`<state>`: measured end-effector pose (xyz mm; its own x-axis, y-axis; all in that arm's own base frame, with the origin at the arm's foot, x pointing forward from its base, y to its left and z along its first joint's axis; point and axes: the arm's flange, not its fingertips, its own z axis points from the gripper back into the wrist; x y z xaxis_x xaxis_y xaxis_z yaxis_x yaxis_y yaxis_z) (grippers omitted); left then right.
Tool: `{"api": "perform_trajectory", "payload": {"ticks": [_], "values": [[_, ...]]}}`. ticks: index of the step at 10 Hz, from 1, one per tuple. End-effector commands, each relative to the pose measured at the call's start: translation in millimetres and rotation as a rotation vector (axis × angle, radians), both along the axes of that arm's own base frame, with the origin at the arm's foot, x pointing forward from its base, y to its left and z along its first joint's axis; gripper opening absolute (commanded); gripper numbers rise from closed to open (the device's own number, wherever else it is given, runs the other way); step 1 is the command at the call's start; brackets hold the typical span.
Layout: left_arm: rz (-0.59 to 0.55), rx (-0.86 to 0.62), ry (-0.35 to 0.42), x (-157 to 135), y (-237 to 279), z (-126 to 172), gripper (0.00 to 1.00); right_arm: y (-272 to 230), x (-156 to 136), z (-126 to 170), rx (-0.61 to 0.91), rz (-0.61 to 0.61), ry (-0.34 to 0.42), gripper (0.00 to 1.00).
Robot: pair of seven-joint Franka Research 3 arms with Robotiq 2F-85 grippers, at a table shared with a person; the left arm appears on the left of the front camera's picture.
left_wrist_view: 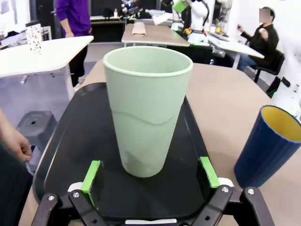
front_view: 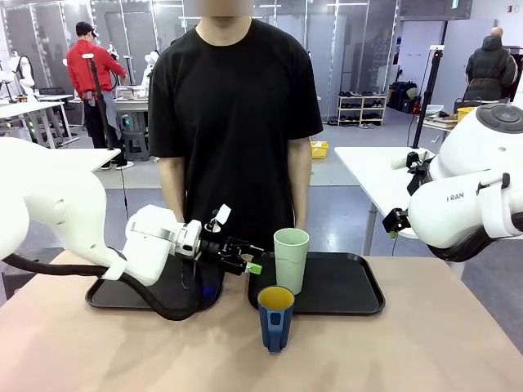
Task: Sort and store the cups by type.
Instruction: Place the picked Reusable plastic cup into the Flat Tray indicated by the person.
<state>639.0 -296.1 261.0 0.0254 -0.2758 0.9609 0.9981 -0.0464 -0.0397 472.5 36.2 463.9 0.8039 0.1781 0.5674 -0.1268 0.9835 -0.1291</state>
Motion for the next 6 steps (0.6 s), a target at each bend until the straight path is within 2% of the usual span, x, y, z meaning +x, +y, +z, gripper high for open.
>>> {"api": "perform_trajectory", "payload": {"ticks": [1,3,4,6], "values": [[0.032,0.085,-0.033,-18,13,11,1.0,0,1,0,-0.008,0.004,-0.001,1.0],[0.058,0.066,-0.071,-23,28,21,1.0,0,1,0,-0.008,0.004,-0.001,1.0],[0.03,0.043,-0.023,-5,13,12,1.0,0,1,0,-0.008,0.004,-0.001,1.0],[0.03,0.043,-0.023,-5,13,12,1.0,0,1,0,-0.008,0.004,-0.001,1.0]]}}
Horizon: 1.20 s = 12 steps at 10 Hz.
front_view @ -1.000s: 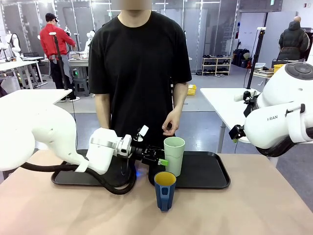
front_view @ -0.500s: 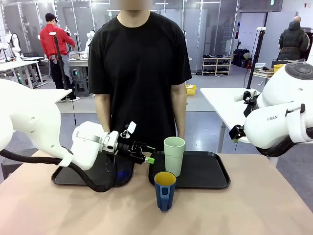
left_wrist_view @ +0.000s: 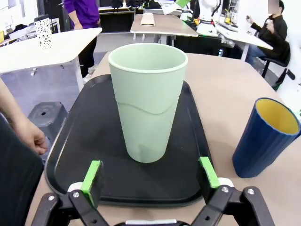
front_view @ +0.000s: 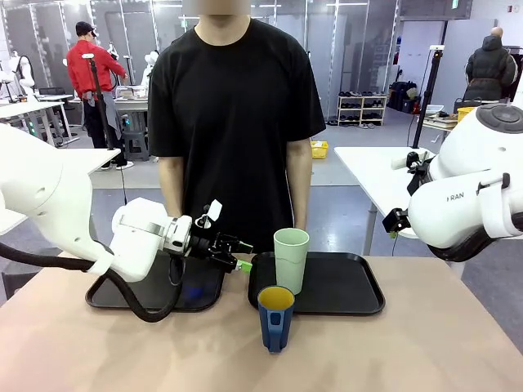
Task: Sort and store the cups by type.
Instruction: Pick up the Handle plastic cup and place it into the empty Flat Tray.
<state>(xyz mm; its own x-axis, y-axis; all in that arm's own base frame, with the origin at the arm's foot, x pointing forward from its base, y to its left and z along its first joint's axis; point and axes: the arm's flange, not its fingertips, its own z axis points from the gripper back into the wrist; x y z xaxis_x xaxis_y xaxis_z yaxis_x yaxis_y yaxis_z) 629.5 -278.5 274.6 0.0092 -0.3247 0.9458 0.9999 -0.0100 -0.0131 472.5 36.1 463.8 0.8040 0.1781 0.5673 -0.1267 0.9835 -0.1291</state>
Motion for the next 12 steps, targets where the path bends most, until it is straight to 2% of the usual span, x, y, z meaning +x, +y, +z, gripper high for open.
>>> {"api": "perform_trajectory", "payload": {"ticks": [1,5,7,9,10,12], "values": [[-0.005,-0.008,0.005,5,-4,-2,1.0,0,1,0,-0.008,0.004,-0.001,1.0],[-0.002,-0.001,0.004,0,-2,-3,1.0,0,1,0,-0.008,0.004,-0.001,1.0],[0.012,0.188,-0.109,-28,29,38,1.0,0,1,0,-0.008,0.004,-0.001,1.0],[0.122,0.352,-0.149,-66,77,73,1.0,0,1,0,-0.008,0.004,-0.001,1.0],[0.148,0.41,-0.149,-76,98,82,1.0,0,1,0,-0.008,0.004,-0.001,1.0],[0.204,0.54,-0.098,-96,137,91,1.0,0,1,0,-0.008,0.004,-0.001,1.0]]}}
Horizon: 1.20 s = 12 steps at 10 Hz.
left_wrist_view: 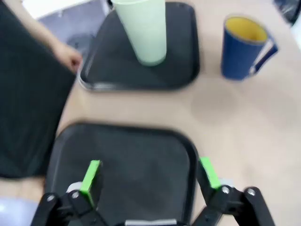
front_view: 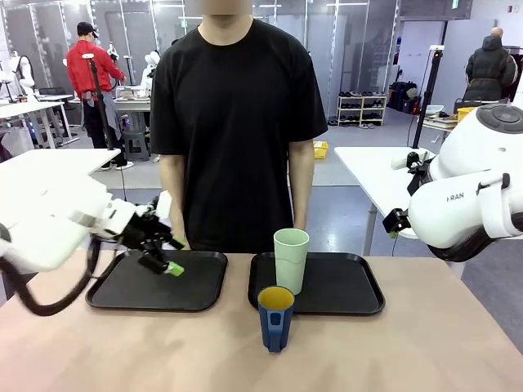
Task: Sort and store the cups by type.
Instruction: Pick up the Handle plastic cup and place it into the empty Flat Tray.
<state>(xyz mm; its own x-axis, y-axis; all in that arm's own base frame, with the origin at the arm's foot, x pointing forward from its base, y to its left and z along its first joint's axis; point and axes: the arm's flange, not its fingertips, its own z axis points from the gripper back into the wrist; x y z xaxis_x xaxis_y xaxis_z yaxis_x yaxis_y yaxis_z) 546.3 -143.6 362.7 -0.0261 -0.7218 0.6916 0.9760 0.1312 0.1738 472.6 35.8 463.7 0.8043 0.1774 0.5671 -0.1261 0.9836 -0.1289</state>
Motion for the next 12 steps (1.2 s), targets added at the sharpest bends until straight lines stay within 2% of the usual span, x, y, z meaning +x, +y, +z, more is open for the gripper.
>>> {"api": "perform_trajectory", "payload": {"ticks": [1,4,5,6,12], "values": [[0.067,0.075,0.049,-22,18,3,1.0,0,1,0,-0.008,0.005,-0.002,1.0],[0.141,0.109,0.111,-36,47,-9,1.0,0,1,0,-0.008,0.005,-0.002,1.0],[0.127,0.113,0.121,-34,48,-15,1.0,0,1,0,-0.008,0.005,-0.002,1.0],[0.105,0.092,0.091,-34,48,-13,1.0,0,1,0,-0.008,0.005,-0.002,1.0],[0.105,0.092,0.091,-34,48,-13,1.0,0,1,0,-0.008,0.005,-0.002,1.0]]}}
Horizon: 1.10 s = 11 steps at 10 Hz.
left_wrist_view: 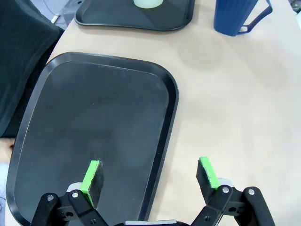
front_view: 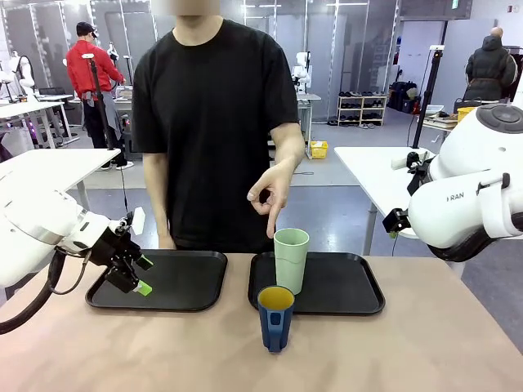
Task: Sort and store the cups by type.
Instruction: Pick up the Handle plastic cup and place it into the empty Flat Tray.
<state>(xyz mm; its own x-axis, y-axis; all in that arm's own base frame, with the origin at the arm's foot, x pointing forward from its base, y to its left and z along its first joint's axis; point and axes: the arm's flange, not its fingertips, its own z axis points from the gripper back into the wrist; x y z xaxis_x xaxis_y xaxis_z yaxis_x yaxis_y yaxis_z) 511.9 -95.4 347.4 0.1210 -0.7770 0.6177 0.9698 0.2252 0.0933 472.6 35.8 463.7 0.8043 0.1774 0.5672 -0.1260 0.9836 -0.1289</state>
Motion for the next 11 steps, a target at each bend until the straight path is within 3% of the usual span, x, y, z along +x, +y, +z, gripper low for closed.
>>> {"api": "perform_trajectory", "payload": {"ticks": [1,8,11], "values": [[-0.005,0.0,-0.008,0,-1,2,1.0,0,1,0,-0.008,0.005,-0.001,1.0],[-0.005,0.0,-0.008,0,-1,2,1.0,0,0,0,0.0,0.0,0.0,1.0],[-0.005,0.0,-0.008,0,-1,2,1.0,-6,-17,15,-0.244,0.45,0.069,1.0]]}}
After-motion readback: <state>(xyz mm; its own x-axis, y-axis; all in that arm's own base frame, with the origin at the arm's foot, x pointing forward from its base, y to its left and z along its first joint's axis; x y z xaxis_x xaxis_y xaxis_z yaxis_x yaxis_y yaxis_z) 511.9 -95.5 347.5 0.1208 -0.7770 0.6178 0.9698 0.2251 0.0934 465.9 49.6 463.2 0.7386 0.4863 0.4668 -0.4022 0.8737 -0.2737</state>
